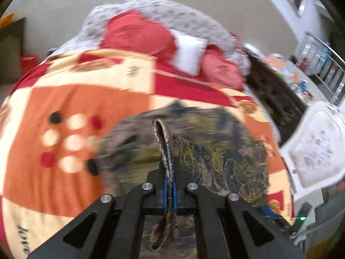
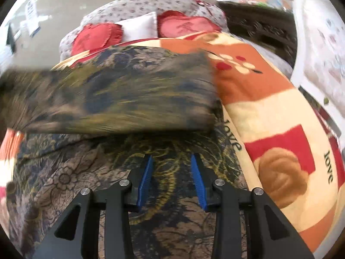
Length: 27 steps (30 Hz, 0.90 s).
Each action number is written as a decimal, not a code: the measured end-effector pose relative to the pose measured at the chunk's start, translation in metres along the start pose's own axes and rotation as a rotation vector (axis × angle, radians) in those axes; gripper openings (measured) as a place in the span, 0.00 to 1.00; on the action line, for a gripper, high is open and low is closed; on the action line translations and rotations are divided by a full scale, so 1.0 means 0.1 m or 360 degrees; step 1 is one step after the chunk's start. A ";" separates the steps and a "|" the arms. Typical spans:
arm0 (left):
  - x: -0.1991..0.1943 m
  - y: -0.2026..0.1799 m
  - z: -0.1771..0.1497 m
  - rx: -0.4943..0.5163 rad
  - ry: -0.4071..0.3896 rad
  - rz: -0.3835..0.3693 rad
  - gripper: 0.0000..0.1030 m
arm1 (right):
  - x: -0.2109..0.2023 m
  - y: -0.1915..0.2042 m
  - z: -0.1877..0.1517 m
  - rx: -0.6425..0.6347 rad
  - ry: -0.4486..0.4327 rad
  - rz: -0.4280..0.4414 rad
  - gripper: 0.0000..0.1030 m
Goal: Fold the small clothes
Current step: 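Grasp the garment edge with the left gripper and fold it over while the right gripper smooths the fold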
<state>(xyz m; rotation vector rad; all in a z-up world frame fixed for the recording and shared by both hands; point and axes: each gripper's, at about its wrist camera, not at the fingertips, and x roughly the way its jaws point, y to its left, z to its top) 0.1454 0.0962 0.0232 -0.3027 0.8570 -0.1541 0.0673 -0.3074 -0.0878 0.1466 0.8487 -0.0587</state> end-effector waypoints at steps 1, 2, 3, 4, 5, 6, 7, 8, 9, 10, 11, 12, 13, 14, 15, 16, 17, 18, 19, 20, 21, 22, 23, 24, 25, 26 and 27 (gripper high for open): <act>0.02 0.11 -0.03 -0.0023 0.0013 0.0028 0.03 | 0.03 -0.03 0.00 0.0024 0.0018 0.0020 0.51; 0.06 0.20 -0.07 -0.0048 0.0036 0.0042 0.03 | 0.05 -0.06 0.01 0.0040 0.0028 0.0033 0.51; 0.11 0.25 -0.10 -0.0059 0.0060 0.0052 0.03 | 0.06 -0.08 0.02 0.0057 0.0034 0.0049 0.51; 0.16 0.28 -0.14 -0.0050 0.0080 0.0068 0.03 | 0.06 -0.08 0.01 0.0060 0.0036 0.0053 0.51; 0.19 0.30 -0.19 -0.0033 0.0098 0.0080 0.03 | 0.06 -0.08 0.01 0.0060 0.0038 0.0054 0.51; 0.28 0.32 -0.21 -0.0013 0.0112 0.0089 0.04 | 0.06 -0.08 0.00 0.0058 0.0037 0.0052 0.51; 0.35 0.31 -0.25 0.0017 0.0137 0.0104 0.05 | 0.06 -0.08 0.00 0.0055 0.0036 0.0049 0.51; 0.40 0.33 -0.29 0.0038 0.0151 0.0143 0.08 | 0.06 -0.07 0.00 0.0054 0.0035 0.0047 0.51; 0.43 0.34 -0.33 0.0062 0.0160 0.0209 0.12 | 0.06 -0.07 0.01 0.0055 0.0035 0.0049 0.51; 0.45 0.37 -0.36 0.0064 0.0167 0.0295 0.19 | 0.06 -0.08 0.01 0.0060 0.0036 0.0055 0.51; 0.43 0.40 -0.37 0.0046 0.0161 0.0334 0.25 | 0.06 -0.09 0.01 0.0070 0.0039 0.0069 0.51; 0.37 0.44 -0.38 0.0005 0.0124 0.0369 0.26 | 0.06 -0.11 0.01 0.0091 0.0046 0.0091 0.51; 0.31 0.45 -0.38 -0.0010 0.0077 0.0389 0.27 | 0.05 -0.16 0.02 0.0129 0.0054 0.0130 0.51; 0.21 0.42 -0.38 -0.0004 0.0002 0.0427 0.30 | 0.03 -0.22 0.04 0.0178 0.0059 0.0159 0.51; 0.16 0.37 -0.38 0.0013 -0.0050 0.0441 0.32 | -0.02 -0.27 0.09 0.0214 0.0050 0.0174 0.51; 0.11 0.28 -0.38 0.0045 -0.0112 0.0435 0.37 | -0.10 -0.30 0.17 0.0217 -0.0002 0.0173 0.51; 0.11 0.19 -0.39 0.0081 -0.0140 0.0413 0.41 | -0.21 -0.30 0.28 0.0171 -0.0102 0.0145 0.51; 0.19 0.05 -0.42 0.0142 -0.0134 0.0379 0.41 | -0.28 -0.27 0.39 0.0103 -0.0186 0.0113 0.51; 0.33 -0.06 -0.45 0.0189 -0.0085 0.0386 0.41 | -0.29 -0.22 0.51 0.0022 -0.0234 0.0102 0.51; 0.43 -0.11 -0.48 0.0200 -0.0034 0.0387 0.41 | -0.21 -0.12 0.64 -0.0092 -0.0210 0.0151 0.51; 0.57 -0.14 -0.54 0.0193 0.0027 0.0386 0.41 | -0.08 -0.04 0.72 -0.0178 -0.0132 0.0205 0.50; 0.72 -0.14 -0.63 0.0166 0.0081 0.0438 0.41 | 0.03 0.00 0.76 -0.0230 -0.0072 0.0217 0.50; 0.81 -0.11 -0.68 0.0153 0.0107 0.0479 0.42 | 0.19 0.05 0.76 -0.0292 0.0006 0.0215 0.50; 0.87 -0.05 -0.76 0.0149 0.0106 0.0484 0.42 | 0.35 0.07 0.73 -0.0344 0.0071 0.0199 0.50; 0.83 -0.02 -0.86 0.0200 -0.0015 0.0451 0.44 | 0.46 0.06 0.66 -0.0389 0.0097 0.0178 0.50; 0.83 -0.03 -0.89 0.0233 -0.0033 0.0448 0.44 | 0.53 0.02 0.57 -0.0437 0.0079 0.0204 0.50; 0.80 -0.03 -0.89 0.0227 -0.0039 0.0443 0.44 | 0.52 -0.02 0.56 -0.0422 0.0058 0.0243 0.50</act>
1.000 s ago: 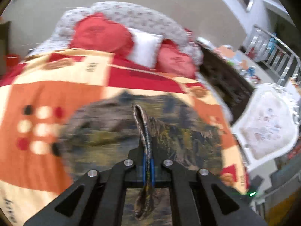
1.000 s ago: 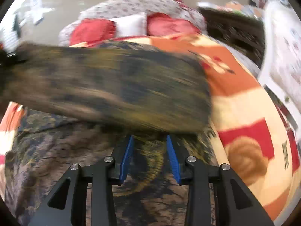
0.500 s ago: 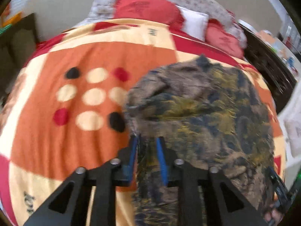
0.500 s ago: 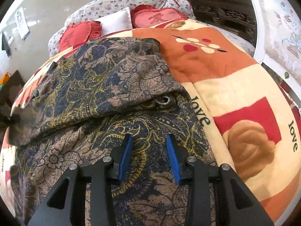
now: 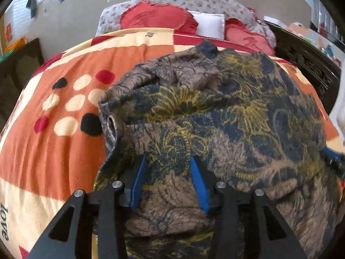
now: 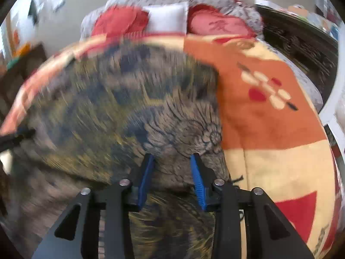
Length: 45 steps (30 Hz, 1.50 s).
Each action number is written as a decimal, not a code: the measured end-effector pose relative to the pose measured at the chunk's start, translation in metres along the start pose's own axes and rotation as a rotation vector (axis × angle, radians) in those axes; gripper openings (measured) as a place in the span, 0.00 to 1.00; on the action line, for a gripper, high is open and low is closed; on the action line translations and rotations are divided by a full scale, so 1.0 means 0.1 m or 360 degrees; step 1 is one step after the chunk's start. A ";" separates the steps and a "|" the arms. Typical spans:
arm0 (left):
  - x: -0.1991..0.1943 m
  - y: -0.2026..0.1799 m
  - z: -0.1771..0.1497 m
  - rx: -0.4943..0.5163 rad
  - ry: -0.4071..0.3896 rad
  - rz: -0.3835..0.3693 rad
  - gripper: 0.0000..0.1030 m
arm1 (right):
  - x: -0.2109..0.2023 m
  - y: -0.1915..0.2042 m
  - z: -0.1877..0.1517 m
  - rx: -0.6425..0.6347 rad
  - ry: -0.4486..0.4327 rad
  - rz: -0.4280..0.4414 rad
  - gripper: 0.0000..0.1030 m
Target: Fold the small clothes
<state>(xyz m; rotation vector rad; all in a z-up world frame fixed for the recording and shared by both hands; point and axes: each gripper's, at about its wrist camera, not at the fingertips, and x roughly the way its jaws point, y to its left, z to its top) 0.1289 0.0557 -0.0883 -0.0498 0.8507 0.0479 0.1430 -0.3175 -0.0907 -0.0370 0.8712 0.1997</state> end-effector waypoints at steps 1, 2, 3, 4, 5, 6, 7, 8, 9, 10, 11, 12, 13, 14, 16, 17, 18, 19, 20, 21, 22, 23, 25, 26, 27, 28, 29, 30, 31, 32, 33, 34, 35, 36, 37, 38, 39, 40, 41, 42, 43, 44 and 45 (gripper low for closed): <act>-0.03 0.00 0.02 -0.0001 0.0010 0.0026 0.44 | 0.00 -0.05 0.02 0.0029 0.0036 0.0030 0.50; -0.05 0.00 0.04 0.0017 0.0004 0.0067 0.43 | -0.01 -0.08 0.07 0.0055 0.0096 0.0050 0.50; -0.09 -0.01 0.07 0.0029 -0.0023 0.0109 0.43 | -0.01 -0.11 0.13 0.0071 0.0161 0.0059 0.49; -0.15 0.02 0.12 0.0015 -0.0076 0.0122 0.44 | -0.03 -0.11 0.20 0.0079 0.0189 0.0046 0.45; -0.15 0.02 0.15 -0.0009 -0.0100 0.0115 0.44 | -0.06 -0.12 0.29 0.0075 0.0165 0.0028 0.44; -0.15 0.05 0.19 -0.0044 -0.0117 0.0104 0.45 | -0.12 -0.13 0.40 0.0074 0.0094 0.0031 0.44; -0.12 0.07 0.21 -0.0077 -0.0110 0.0099 0.49 | -0.16 -0.13 0.54 0.0097 0.0020 0.0037 0.44; -0.07 0.09 0.22 -0.0092 -0.0078 0.0093 0.52 | -0.16 -0.14 0.65 0.0131 -0.0018 0.0042 0.44; 0.03 0.08 0.19 -0.0096 -0.0031 0.0083 0.53 | -0.13 -0.15 0.74 0.0170 -0.0045 0.0057 0.44; 0.14 0.08 0.13 -0.0084 -0.0001 0.0082 0.53 | -0.07 -0.16 0.84 0.0210 -0.0070 0.0089 0.44; 0.15 0.05 0.16 -0.0084 -0.0023 0.0085 0.55 | 0.04 -0.16 0.94 0.0230 -0.0077 0.0120 0.44; 0.15 0.05 0.16 -0.0085 -0.0026 0.0082 0.56 | 0.17 -0.15 0.97 0.0220 -0.0065 0.0116 0.44; 0.16 0.05 0.15 -0.0087 -0.0021 0.0079 0.56 | 0.31 -0.13 0.98 0.0194 -0.0032 0.0094 0.44; 0.15 0.07 0.14 -0.0095 -0.0023 0.0069 0.56 | 0.49 -0.12 0.94 0.0161 0.0038 0.0051 0.44; 0.17 0.07 0.15 -0.0098 -0.0022 0.0064 0.56 | 0.69 -0.27 0.79 0.0205 0.0015 0.0086 0.64; 0.16 0.07 0.14 -0.0095 -0.0023 0.0068 0.57 | 0.71 -0.38 0.75 0.0304 0.0004 0.0116 0.68; 0.15 0.07 0.13 -0.0093 -0.0022 0.0071 0.57 | 0.71 -0.41 0.74 0.0339 0.0012 0.0142 0.69; 0.16 0.07 0.14 -0.0090 -0.0022 0.0079 0.57 | 0.70 -0.41 0.75 0.0328 0.0025 0.0131 0.69; 0.16 0.05 0.13 -0.0086 -0.0023 0.0088 0.58 | 0.67 -0.38 0.79 0.0309 0.0063 0.0099 0.69; 0.17 0.04 0.15 -0.0082 -0.0023 0.0095 0.58 | 0.61 -0.35 0.85 0.0305 0.0103 0.0064 0.68; 0.17 0.03 0.15 -0.0077 -0.0023 0.0100 0.58 | 0.51 -0.30 0.90 0.0296 0.0103 0.0052 0.55; 0.16 0.03 0.15 -0.0078 -0.0023 0.0100 0.58 | 0.38 -0.21 0.94 0.0260 0.0080 0.0058 0.50; 0.16 0.02 0.15 -0.0085 -0.0024 0.0093 0.58 | 0.10 0.07 0.91 0.0111 -0.0024 0.0111 0.49; 0.16 0.02 0.15 -0.0080 -0.0024 0.0098 0.58 | -0.02 0.24 0.83 0.0017 -0.0047 0.0146 0.49; 0.16 0.02 0.15 -0.0080 -0.0024 0.0100 0.58 | -0.08 0.42 0.71 -0.0077 -0.0033 0.0154 0.49; 0.16 0.02 0.15 -0.0076 -0.0024 0.0104 0.58 | -0.07 0.50 0.61 -0.0120 -0.0008 0.0139 0.49; 0.17 0.01 0.15 -0.0071 -0.0023 0.0109 0.58 | 0.01 0.59 0.48 -0.0170 0.0052 0.0118 0.49; 0.17 0.00 0.15 -0.0066 -0.0022 0.0115 0.58 | 0.19 0.64 0.30 -0.0208 0.0181 0.0095 0.50; 0.17 -0.01 0.15 -0.0058 -0.0021 0.0125 0.58 | 0.22 0.65 0.16 -0.0214 0.0106 0.0088 0.51; 0.17 -0.01 0.14 -0.0056 -0.0021 0.0128 0.59 | 0.19 0.62 0.14 -0.0195 0.0074 0.0103 0.51; 0.17 -0.01 0.14 -0.0053 -0.0021 0.0131 0.59 | 0.18 0.56 0.19 -0.0132 0.0099 0.0122 0.51; 0.17 -0.02 0.14 -0.0050 -0.0021 0.0136 0.59 | 0.17 0.55 0.19 -0.0097 0.0124 0.0127 0.51; 0.17 -0.02 0.14 -0.0048 -0.0022 0.0138 0.59 | 0.15 0.56 0.19 -0.0100 0.0130 0.0110 0.51; 0.17 -0.02 0.14 -0.0050 -0.0021 0.0135 0.59 | 0.13 0.60 0.16 -0.0138 0.0115 0.0082 0.51; 0.17 -0.02 0.14 -0.0050 -0.0021 0.0134 0.59 | 0.13 0.60 0.14 -0.0154 0.0098 0.0064 0.51; 0.17 -0.02 0.14 -0.0050 -0.0021 0.0134 0.59 | 0.09 0.63 0.11 -0.0175 0.0071 0.0034 0.51; 0.17 -0.02 0.14 -0.0052 -0.0022 0.0132 0.59 | 0.07 0.65 0.08 -0.0194 0.0055 0.0013 0.51; 0.17 -0.02 0.14 -0.0052 -0.0022 0.0132 0.59 | 0.06 0.66 0.05 -0.0201 0.0047 0.0002 0.51; 0.17 -0.02 0.14 -0.0050 -0.0022 0.0135 0.59 | 0.03 0.66 0.04 -0.0209 0.0041 -0.0012 0.51; 0.17 -0.02 0.14 -0.0050 -0.0022 0.0135 0.59 | 0.02 0.68 0.02 -0.0217 0.0037 -0.0024 0.52; 0.17 -0.02 0.14 -0.0051 -0.0022 0.0134 0.59 | 0.02 0.69 0.00 -0.0227 0.0032 -0.0035 0.52; 0.17 -0.02 0.14 -0.0052 -0.0022 0.0133 0.59 | -0.01 0.69 -0.02 -0.0231 0.0028 -0.0042 0.52; 0.17 -0.02 0.14 -0.0052 -0.0023 0.0133 0.59 | -0.01 0.70 -0.02 -0.0232 0.0025 -0.0047 0.52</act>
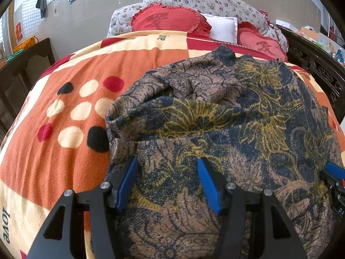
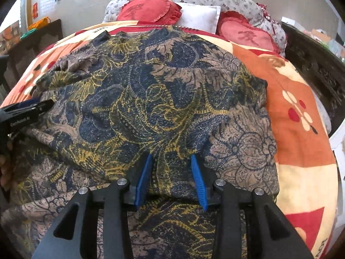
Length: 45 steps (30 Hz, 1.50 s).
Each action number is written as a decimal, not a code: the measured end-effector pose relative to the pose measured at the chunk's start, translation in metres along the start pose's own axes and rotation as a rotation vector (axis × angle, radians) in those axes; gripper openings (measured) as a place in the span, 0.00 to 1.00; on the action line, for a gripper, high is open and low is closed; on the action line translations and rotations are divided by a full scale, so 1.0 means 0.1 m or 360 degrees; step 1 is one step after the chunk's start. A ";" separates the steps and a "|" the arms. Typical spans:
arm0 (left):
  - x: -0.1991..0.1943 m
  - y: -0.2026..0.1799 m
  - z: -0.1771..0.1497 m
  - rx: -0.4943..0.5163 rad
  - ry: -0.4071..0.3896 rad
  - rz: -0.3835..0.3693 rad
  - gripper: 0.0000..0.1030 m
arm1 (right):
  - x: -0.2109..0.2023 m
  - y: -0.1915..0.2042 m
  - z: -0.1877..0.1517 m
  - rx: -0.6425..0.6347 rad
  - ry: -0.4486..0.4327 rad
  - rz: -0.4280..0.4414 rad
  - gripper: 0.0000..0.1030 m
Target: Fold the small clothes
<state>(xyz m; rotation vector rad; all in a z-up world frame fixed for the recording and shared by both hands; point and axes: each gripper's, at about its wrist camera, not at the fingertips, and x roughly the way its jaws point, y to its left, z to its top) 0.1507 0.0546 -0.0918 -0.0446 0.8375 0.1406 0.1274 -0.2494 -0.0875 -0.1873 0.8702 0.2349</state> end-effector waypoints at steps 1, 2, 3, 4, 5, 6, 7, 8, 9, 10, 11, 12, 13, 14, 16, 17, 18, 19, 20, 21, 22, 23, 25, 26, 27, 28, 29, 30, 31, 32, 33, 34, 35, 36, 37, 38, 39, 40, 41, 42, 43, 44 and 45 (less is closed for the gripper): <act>0.00 0.00 0.00 0.0001 0.0000 0.0002 0.59 | 0.02 0.03 0.01 -0.0003 -0.0002 -0.0007 0.52; 0.01 0.01 0.00 0.0001 0.0000 0.0001 0.59 | 0.06 -0.01 0.02 -0.0005 -0.0003 -0.0010 0.52; 0.00 0.00 0.00 0.0000 -0.0001 0.0004 0.59 | -0.01 -0.02 -0.03 -0.0003 -0.0005 -0.0008 0.52; 0.00 0.00 0.00 0.0002 -0.0003 0.0007 0.59 | 0.07 -0.03 0.01 0.0000 -0.0002 -0.0003 0.52; 0.00 0.00 0.00 0.0002 -0.0003 0.0008 0.59 | 0.08 -0.03 0.01 0.0005 -0.0002 0.0004 0.52; 0.00 0.00 0.00 0.0001 -0.0003 0.0006 0.59 | 0.07 -0.02 0.01 0.0009 -0.0002 0.0010 0.52; -0.01 0.00 0.00 0.0000 -0.0003 0.0004 0.59 | 0.11 0.02 0.06 0.0011 -0.0002 0.0012 0.52; 0.00 0.00 0.00 0.0000 -0.0003 0.0005 0.59 | 0.09 0.02 0.04 0.0011 -0.0003 0.0011 0.52; 0.00 0.00 0.00 0.0000 -0.0003 0.0005 0.59 | 0.09 0.03 0.05 0.0009 -0.0003 0.0009 0.52; 0.00 0.00 0.00 0.0000 -0.0004 0.0004 0.59 | 0.08 0.03 0.04 0.0008 -0.0003 0.0008 0.52; 0.00 0.00 0.00 0.0000 -0.0004 0.0004 0.59 | 0.07 0.03 0.03 0.0007 -0.0004 0.0007 0.52; 0.00 0.00 0.00 0.0000 -0.0003 0.0003 0.59 | 0.07 0.03 0.03 0.0002 -0.0006 -0.0002 0.52; 0.00 0.00 0.00 -0.0001 -0.0004 0.0002 0.59 | 0.07 0.03 0.04 -0.0005 -0.0008 -0.0014 0.53; 0.00 0.00 0.00 -0.0001 -0.0004 0.0003 0.59 | 0.06 0.04 0.04 -0.0012 -0.0010 -0.0026 0.53; 0.00 0.00 0.00 0.0000 -0.0004 0.0004 0.59 | 0.06 0.06 0.04 -0.0024 -0.0013 -0.0050 0.54; 0.00 0.00 0.00 0.0000 -0.0004 0.0004 0.59 | 0.06 0.06 0.03 -0.0028 -0.0014 -0.0059 0.54; 0.00 0.00 0.00 -0.0001 -0.0004 0.0003 0.59 | 0.06 0.06 0.03 -0.0028 -0.0014 -0.0062 0.55; -0.01 0.00 0.00 -0.0002 -0.0004 0.0002 0.59 | 0.06 0.07 0.03 -0.0026 -0.0014 -0.0062 0.55; 0.00 0.00 0.00 -0.0001 -0.0004 0.0003 0.59 | 0.06 0.06 0.03 -0.0021 -0.0014 -0.0056 0.55; -0.01 0.00 0.00 -0.0001 -0.0004 0.0003 0.59 | 0.06 0.06 0.02 -0.0017 -0.0014 -0.0050 0.55; 0.00 0.00 0.00 0.0000 -0.0004 0.0003 0.59 | 0.06 0.06 0.02 -0.0012 -0.0014 -0.0043 0.55; 0.00 0.00 0.00 -0.0001 -0.0004 0.0003 0.59 | 0.06 0.06 0.02 -0.0006 -0.0014 -0.0037 0.55; -0.01 0.00 0.00 -0.0001 -0.0004 0.0003 0.59 | 0.06 0.04 0.02 0.0007 -0.0013 -0.0019 0.55; 0.00 0.00 0.00 0.0000 -0.0004 0.0004 0.59 | 0.06 0.03 0.02 0.0013 -0.0012 -0.0010 0.55; 0.00 0.00 0.00 0.0000 -0.0004 0.0004 0.59 | 0.07 0.02 0.02 0.0020 -0.0012 -0.0002 0.55; -0.01 0.00 0.00 0.0000 -0.0004 0.0004 0.59 | 0.07 0.00 0.03 0.0025 -0.0012 0.0006 0.55; 0.00 0.00 0.00 -0.0001 -0.0004 0.0003 0.59 | 0.07 -0.01 0.03 0.0027 -0.0012 0.0010 0.55; 0.00 0.00 0.00 -0.0001 -0.0004 0.0003 0.59 | 0.07 -0.01 0.02 0.0028 -0.0013 0.0012 0.55; 0.00 -0.01 0.00 0.0000 -0.0004 0.0004 0.59 | 0.07 -0.01 0.02 0.0028 -0.0013 0.0011 0.55; 0.00 0.00 0.00 0.0000 -0.0004 0.0003 0.59 | 0.07 -0.01 0.02 0.0028 -0.0013 0.0011 0.55; 0.00 0.00 0.00 -0.0001 -0.0004 0.0003 0.59 | 0.07 -0.01 0.02 0.0028 -0.0013 0.0011 0.55; 0.00 0.00 0.00 -0.0001 -0.0004 0.0003 0.59 | 0.07 -0.01 0.02 0.0029 -0.0013 0.0013 0.55; 0.01 0.00 0.00 -0.0001 -0.0004 0.0003 0.59 | 0.07 -0.01 0.02 0.0030 -0.0014 0.0014 0.55; 0.01 0.00 0.00 0.0000 -0.0004 0.0004 0.59 | 0.07 0.00 0.02 0.0029 -0.0014 0.0012 0.55; 0.01 0.00 0.00 0.0001 -0.0005 0.0005 0.59 | 0.07 0.00 0.02 0.0028 -0.0014 0.0011 0.55; 0.00 0.00 0.01 0.0001 -0.0004 0.0005 0.59 | 0.07 0.00 0.02 0.0027 -0.0014 0.0009 0.55; 0.00 0.01 0.01 0.0000 -0.0004 0.0003 0.59 | 0.07 0.00 0.02 0.0024 -0.0014 0.0005 0.55; 0.00 0.01 0.01 -0.0004 -0.0003 -0.0002 0.59 | 0.07 0.00 0.02 0.0022 -0.0010 -0.0001 0.55; 0.00 0.00 0.01 -0.0006 -0.0003 -0.0004 0.59 | 0.06 -0.01 0.03 0.0033 -0.0003 -0.0003 0.55; -0.01 0.00 0.01 -0.0006 -0.0002 -0.0004 0.59 | -0.01 -0.04 0.05 0.0062 0.0023 -0.0055 0.55; -0.01 0.00 0.01 -0.0005 -0.0002 -0.0002 0.59 | -0.09 -0.05 0.06 0.0085 0.0030 -0.0115 0.55; -0.01 0.00 0.01 -0.0005 -0.0001 -0.0004 0.60 | -0.21 -0.08 0.07 0.0113 0.0022 -0.0180 0.55; 0.00 0.00 0.01 -0.0006 0.0000 -0.0006 0.60 | -0.37 -0.13 0.05 0.0145 0.0006 -0.0222 0.55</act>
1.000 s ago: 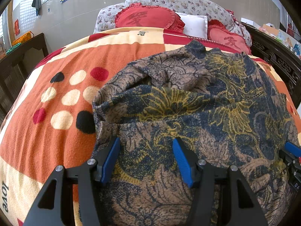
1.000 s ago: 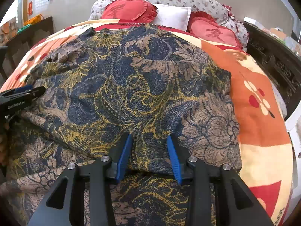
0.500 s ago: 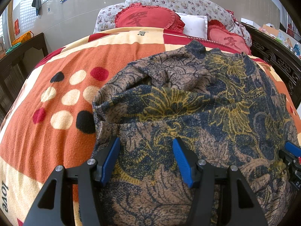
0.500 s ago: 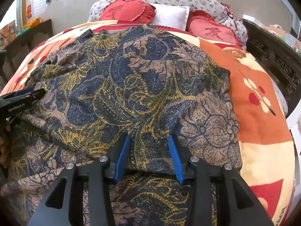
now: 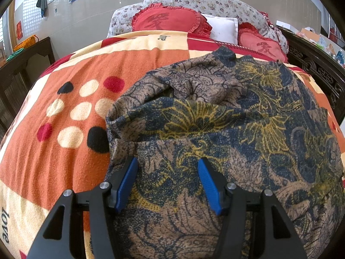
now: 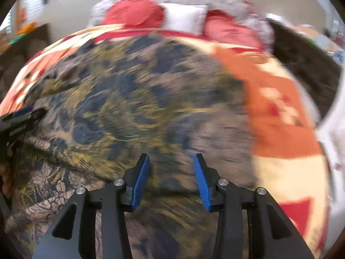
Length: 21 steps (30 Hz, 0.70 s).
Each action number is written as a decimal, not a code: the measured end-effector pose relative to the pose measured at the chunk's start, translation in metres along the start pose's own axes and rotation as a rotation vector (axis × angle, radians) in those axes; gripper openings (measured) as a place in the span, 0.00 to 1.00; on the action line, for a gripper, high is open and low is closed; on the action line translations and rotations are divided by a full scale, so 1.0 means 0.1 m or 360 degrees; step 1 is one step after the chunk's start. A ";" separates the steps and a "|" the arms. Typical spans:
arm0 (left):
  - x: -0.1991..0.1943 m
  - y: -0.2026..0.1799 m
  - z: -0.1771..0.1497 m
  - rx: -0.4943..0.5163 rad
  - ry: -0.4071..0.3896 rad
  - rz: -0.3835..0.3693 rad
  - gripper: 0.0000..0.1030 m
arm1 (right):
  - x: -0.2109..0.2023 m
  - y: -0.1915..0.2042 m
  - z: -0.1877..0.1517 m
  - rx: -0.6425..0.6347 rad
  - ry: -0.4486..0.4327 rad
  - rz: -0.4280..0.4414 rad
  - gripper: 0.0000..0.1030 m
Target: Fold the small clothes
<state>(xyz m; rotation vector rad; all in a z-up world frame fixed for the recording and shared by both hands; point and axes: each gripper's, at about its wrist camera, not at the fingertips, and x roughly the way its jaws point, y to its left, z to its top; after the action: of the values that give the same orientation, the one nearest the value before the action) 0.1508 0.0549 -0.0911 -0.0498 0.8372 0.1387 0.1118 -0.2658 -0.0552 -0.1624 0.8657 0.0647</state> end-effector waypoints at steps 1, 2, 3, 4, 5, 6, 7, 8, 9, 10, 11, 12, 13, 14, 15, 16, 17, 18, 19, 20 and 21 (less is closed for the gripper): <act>0.00 0.00 0.01 0.0005 0.0008 -0.0005 0.60 | -0.18 -0.08 -0.03 0.0030 -0.0005 0.0009 0.55; -0.02 0.00 0.03 0.0034 0.0032 -0.0023 0.60 | -0.35 -0.15 -0.08 0.0043 0.0005 0.0056 0.55; -0.06 0.02 0.07 0.0084 0.0073 -0.0057 0.60 | -0.47 -0.19 -0.13 0.0042 0.0010 0.0091 0.55; -0.14 0.07 0.13 0.0107 0.0096 -0.0111 0.60 | -0.65 -0.24 -0.21 0.0030 0.0018 0.0131 0.55; -0.31 0.20 0.18 0.0101 0.0086 -0.0220 0.61 | -0.81 -0.29 -0.30 0.0014 0.0025 0.0159 0.55; -0.45 0.31 0.20 0.0102 0.0075 -0.0291 0.63 | -1.03 -0.37 -0.46 -0.0005 0.0022 0.0192 0.55; -0.63 0.45 0.19 0.0121 0.0070 -0.0348 0.72 | -1.16 -0.41 -0.57 -0.0012 0.0013 0.0208 0.55; -0.78 0.58 0.15 0.0158 0.0069 -0.0362 0.81 | -1.30 -0.47 -0.70 -0.0012 -0.0001 0.0217 0.56; -0.96 0.74 0.04 0.0216 0.0082 -0.0361 0.82 | -1.44 -0.53 -0.87 0.0004 -0.0013 0.0214 0.56; -1.08 0.86 -0.10 0.0261 0.0125 -0.0380 0.83 | -1.57 -0.62 -1.08 0.0042 -0.0025 0.0210 0.57; -1.16 0.96 -0.26 0.0296 0.0194 -0.0428 0.83 | -1.63 -0.67 -1.19 0.0067 -0.0027 0.0213 0.57; -1.22 1.03 -0.41 0.0313 0.0258 -0.0480 0.83 | -1.69 -0.72 -1.35 0.0099 -0.0021 0.0219 0.57; -1.30 1.12 -0.68 0.0331 0.0356 -0.0558 0.82 | -1.74 -0.75 -1.51 0.0118 -0.0014 0.0215 0.57; -1.35 1.16 -0.84 0.0343 0.0394 -0.0586 0.82 | -1.76 -0.76 -1.64 0.0120 -0.0011 0.0189 0.57; -1.42 1.20 -1.06 0.0360 0.0440 -0.0618 0.82 | -1.78 -0.76 -1.76 0.0129 -0.0010 0.0162 0.57; -1.46 1.23 -1.29 0.0372 0.0503 -0.0646 0.80 | -1.79 -0.76 -1.85 0.0147 -0.0016 0.0157 0.57; -1.50 1.25 -1.50 0.0371 0.0560 -0.0651 0.75 | -1.80 -0.77 -1.91 0.0171 -0.0027 0.0165 0.57; -1.59 1.27 -1.64 0.0376 0.0528 -0.0636 0.75 | -1.80 -0.79 -1.99 0.0222 -0.0042 0.0180 0.57; -1.68 1.29 -1.71 0.0373 0.0494 -0.0643 0.76 | -1.80 -0.80 -2.02 0.0259 -0.0050 0.0188 0.57; -1.74 1.30 -1.76 0.0333 0.0509 -0.0684 0.76 | -1.80 -0.82 -2.04 0.0295 -0.0060 0.0201 0.57; -1.79 1.33 -1.79 0.0267 0.0536 -0.0742 0.76 | -1.81 -0.82 -2.05 0.0322 -0.0075 0.0211 0.57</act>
<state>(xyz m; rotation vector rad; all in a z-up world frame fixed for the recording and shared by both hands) -0.1183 0.1505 -0.0769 -0.1110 1.1477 -0.3885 -0.1497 -0.3799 -0.0386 0.0859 0.8298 0.1042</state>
